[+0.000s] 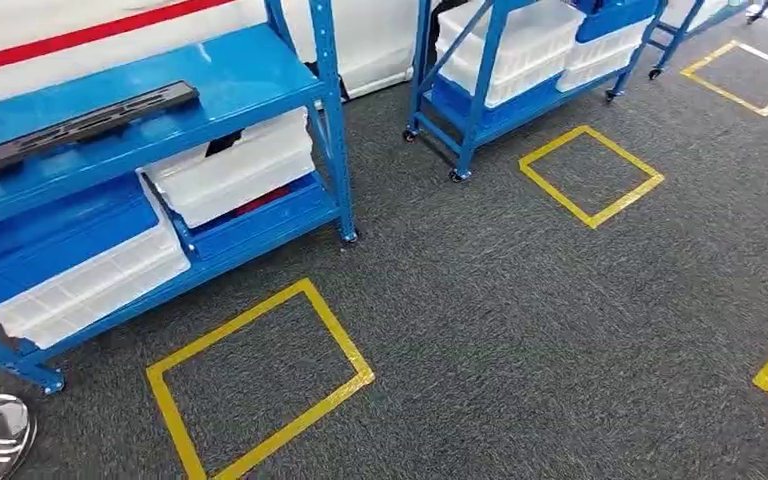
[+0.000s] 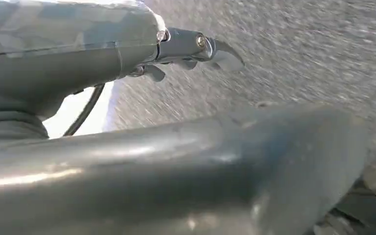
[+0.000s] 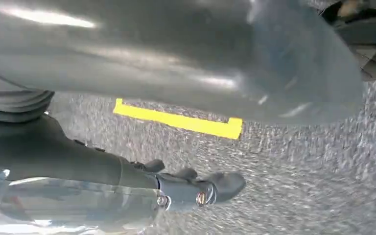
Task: Take the parts from the cabinet and place them on the table.
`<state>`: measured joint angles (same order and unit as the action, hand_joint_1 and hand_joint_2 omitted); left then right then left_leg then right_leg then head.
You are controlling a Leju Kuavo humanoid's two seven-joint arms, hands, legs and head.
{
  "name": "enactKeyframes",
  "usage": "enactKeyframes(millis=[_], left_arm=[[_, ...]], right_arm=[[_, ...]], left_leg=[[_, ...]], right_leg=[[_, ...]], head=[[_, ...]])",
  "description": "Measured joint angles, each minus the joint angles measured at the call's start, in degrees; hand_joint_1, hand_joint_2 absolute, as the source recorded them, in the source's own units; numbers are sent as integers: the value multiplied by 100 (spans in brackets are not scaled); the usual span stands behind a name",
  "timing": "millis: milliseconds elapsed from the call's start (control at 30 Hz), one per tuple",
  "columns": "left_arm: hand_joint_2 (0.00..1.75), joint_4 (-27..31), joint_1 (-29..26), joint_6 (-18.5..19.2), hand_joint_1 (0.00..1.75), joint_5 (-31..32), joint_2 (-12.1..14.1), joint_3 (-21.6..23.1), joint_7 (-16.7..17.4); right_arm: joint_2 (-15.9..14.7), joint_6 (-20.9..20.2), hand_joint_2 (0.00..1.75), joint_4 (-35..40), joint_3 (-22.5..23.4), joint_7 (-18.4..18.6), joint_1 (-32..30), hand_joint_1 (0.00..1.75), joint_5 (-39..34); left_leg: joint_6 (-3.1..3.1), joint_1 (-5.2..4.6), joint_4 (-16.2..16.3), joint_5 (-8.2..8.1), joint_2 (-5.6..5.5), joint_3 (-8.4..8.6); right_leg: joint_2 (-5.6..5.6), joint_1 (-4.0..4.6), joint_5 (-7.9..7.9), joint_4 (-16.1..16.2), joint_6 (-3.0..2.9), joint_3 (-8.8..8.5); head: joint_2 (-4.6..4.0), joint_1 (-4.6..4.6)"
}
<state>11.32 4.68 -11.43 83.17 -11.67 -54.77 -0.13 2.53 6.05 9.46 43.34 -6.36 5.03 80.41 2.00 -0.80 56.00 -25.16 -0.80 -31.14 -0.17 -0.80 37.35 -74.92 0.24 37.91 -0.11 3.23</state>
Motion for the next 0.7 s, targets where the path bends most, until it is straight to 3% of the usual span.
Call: enactKeyframes(millis=[33,67,133,167,200,233,333,400,433,500,533,567,600,633,667,700], left_arm=[[0,0,-6,-18,0,-27,-9,0,-70],[0,0,-23,-44,0,-33,-11,0,-130],[0,0,-28,-153,0,-48,-18,-2,-353],[0,0,-25,-208,0,-51,-24,-2,-441],[0,0,-14,-256,0,-55,-26,-2,-536],[0,0,20,-309,0,-55,-26,0,-606],[0,0,28,-402,0,-40,-29,0,-663],[0,0,45,-424,0,-42,-26,0,-660],[0,0,79,-429,0,-46,-26,0,-660],[0,0,126,-437,0,-46,-26,0,-660],[0,0,126,-437,0,-46,-26,0,-660],[0,0,118,-440,0,-46,-26,0,-660],[0,0,110,-444,0,-48,-26,-2,-660],[0,0,108,-453,0,-48,-26,-2,-658],[0,0,115,-457,0,-48,-26,-2,-660],[0,0,131,-459,0,-48,-26,-2,-660]], right_arm=[[15,-4,0,0,0,37,-3,0,0],[29,-15,0,2,0,70,-9,0,0],[46,-48,0,24,0,184,-18,0,0],[48,-55,0,33,0,221,-18,0,0],[48,-61,0,37,0,247,-33,0,-2],[48,-72,0,39,2,273,-33,0,-9],[48,-140,0,57,2,333,0,0,-20],[-9,-181,0,61,2,385,-14,0,-20],[-13,-190,0,61,2,396,-27,0,-20],[-28,-190,0,61,2,405,-53,0,-20],[-39,-190,0,61,2,405,-54,0,-20],[-41,-192,0,61,2,405,-52,0,-20],[-41,-195,0,61,2,405,-50,0,-20],[-41,-195,0,61,2,405,-48,0,-20],[-41,-199,0,61,2,405,-45,0,-20],[-41,-199,0,61,2,405,-47,0,-20]], left_leg=[[-2,8,12,-1,-75,0],[-12,19,27,-5,-135,3],[-73,64,106,-41,-311,-5],[-104,79,148,-63,-370,-15],[-161,67,215,-98,-431,-67],[-191,68,270,-107,-473,-105],[-301,101,218,-66,-611,-167],[-345,79,459,-242,-151,-248],[-366,91,840,-460,-48,-443],[-402,122,1765,-847,5,-898],[-414,132,2001,-896,15,-1017],[-421,143,2000,-804,30,-1027],[-417,144,1707,-593,52,-882],[-401,143,1199,-325,94,-620],[-365,136,625,-83,248,-314],[-326,90,264,-106,535,-145]], right_leg=[[0,-14,-33,-165,31,104],[0,-27,-168,-78,53,79],[65,-80,-765,847,103,-317],[185,-110,-963,1247,123,-497],[494,-129,-885,1467,125,-589],[439,-98,-917,1491,57,-561],[280,-70,-933,1509,-53,-577],[136,-93,-956,1566,-149,-604],[57,-80,-949,1566,-176,-600],[-127,-57,-933,1565,-198,-599],[-189,-51,-928,1565,-201,-600],[-265,-49,-918,1565,-193,-608],[-330,-49,-907,1564,-185,-624],[-394,-52,-894,1564,-168,-650],[-454,-49,-875,1564,-148,-682],[-510,-33,-857,1566,-121,-708]], head=[[0,0],[0,0],[0,0],[0,0],[0,-2],[0,0],[0,0],[-2,0],[0,2],[0,0],[0,0],[0,0],[0,0],[0,0],[0,0],[0,0]])
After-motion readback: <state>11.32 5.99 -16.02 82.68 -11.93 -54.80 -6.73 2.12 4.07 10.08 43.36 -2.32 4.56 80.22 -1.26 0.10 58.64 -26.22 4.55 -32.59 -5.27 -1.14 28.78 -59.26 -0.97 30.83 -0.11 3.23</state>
